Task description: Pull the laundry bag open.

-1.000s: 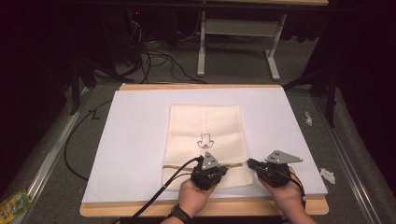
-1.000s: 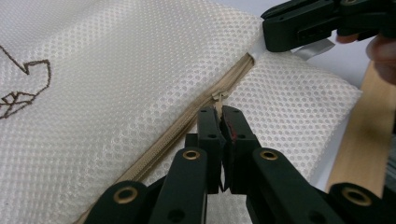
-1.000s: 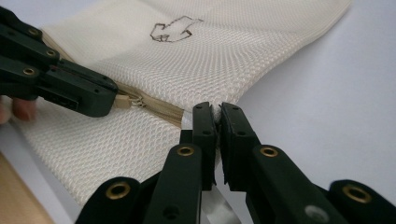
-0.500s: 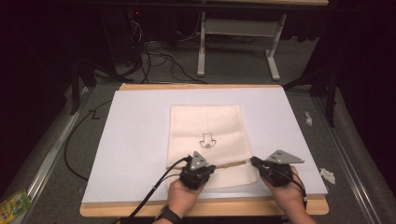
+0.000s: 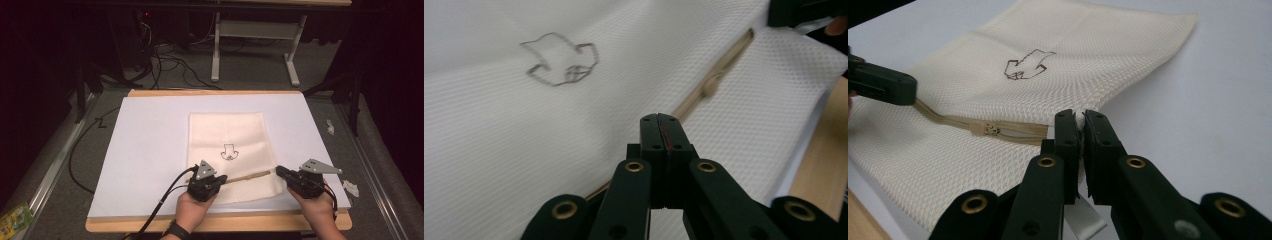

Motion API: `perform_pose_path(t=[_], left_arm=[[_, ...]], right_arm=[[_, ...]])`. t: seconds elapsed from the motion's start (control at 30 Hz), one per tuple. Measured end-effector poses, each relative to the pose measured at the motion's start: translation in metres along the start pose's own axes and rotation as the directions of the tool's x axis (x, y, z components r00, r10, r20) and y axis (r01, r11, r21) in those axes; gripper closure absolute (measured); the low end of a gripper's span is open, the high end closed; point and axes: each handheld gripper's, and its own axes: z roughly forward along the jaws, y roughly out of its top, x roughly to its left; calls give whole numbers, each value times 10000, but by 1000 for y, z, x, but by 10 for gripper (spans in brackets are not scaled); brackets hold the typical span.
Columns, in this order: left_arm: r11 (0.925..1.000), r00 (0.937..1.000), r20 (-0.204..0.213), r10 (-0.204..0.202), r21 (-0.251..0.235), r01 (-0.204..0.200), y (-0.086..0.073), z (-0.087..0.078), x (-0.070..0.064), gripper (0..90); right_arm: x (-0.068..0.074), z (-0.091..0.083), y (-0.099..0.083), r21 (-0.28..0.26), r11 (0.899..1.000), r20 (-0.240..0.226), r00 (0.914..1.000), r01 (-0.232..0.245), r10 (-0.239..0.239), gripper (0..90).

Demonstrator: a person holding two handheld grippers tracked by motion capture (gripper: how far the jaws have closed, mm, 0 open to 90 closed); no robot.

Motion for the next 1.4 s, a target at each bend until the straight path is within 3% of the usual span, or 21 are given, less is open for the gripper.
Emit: perform_pose_path(t=[0.03, 0.07, 0.13, 0.3, 0.4, 0.47, 0.5, 0.57, 0.63, 1.0, 1.4], left_arm=[[10000, 9999, 120, -21, -3, 21, 2, 4, -3, 794], [10000, 9997, 246, -37, -10, 38, 4, 8, -5, 794], [9999, 9994, 348, 25, 112, -29, 7, 17, -11, 705], [9985, 9981, 490, 368, 395, -387, 10, 34, -21, 657], [9962, 9972, 370, 656, 542, -675, 13, 44, -29, 675], [9966, 9977, 265, 625, 523, -638, 13, 46, -30, 688], [9972, 9981, 289, 535, 508, -549, 14, 47, -30, 749], [9975, 9983, 368, 457, 528, -476, 14, 48, -31, 786], [9962, 9971, 323, 685, 522, -701, 13, 48, -34, 867], [9994, 9983, 486, 306, 152, -314, 12, 37, -26, 878], [10000, 9978, 665, -27, 92, 21, 3, 25, -14, 879]], right_arm=[[2, 0, 0, 14, 10000, -85, 10000, 47, -47, 866], [2, 0, 0, 14, 10000, -85, 10000, 47, -47, 866], [4, 1, 0, 5, 9999, -165, 9998, 101, -101, 866], [5, 0, 1, -49, 9999, -227, 9996, 151, -152, 866], [6, 0, 2, -90, 9997, -282, 9993, 226, -228, 866], [7, 1, 2, -106, 9997, -284, 9994, 210, -213, 866], [8, 0, 3, -125, 9997, -278, 9994, 202, -205, 866], [8, 0, 3, -144, 9997, -277, 9994, 215, -219, 866], [9, -1, 3, -165, 9996, -279, 9994, 215, -220, 867], [9, 0, 3, -4, 9997, -144, 9996, 233, -233, 867], [23, 6, 5, 202, 9984, -240, 9983, 529, -524, 871]])
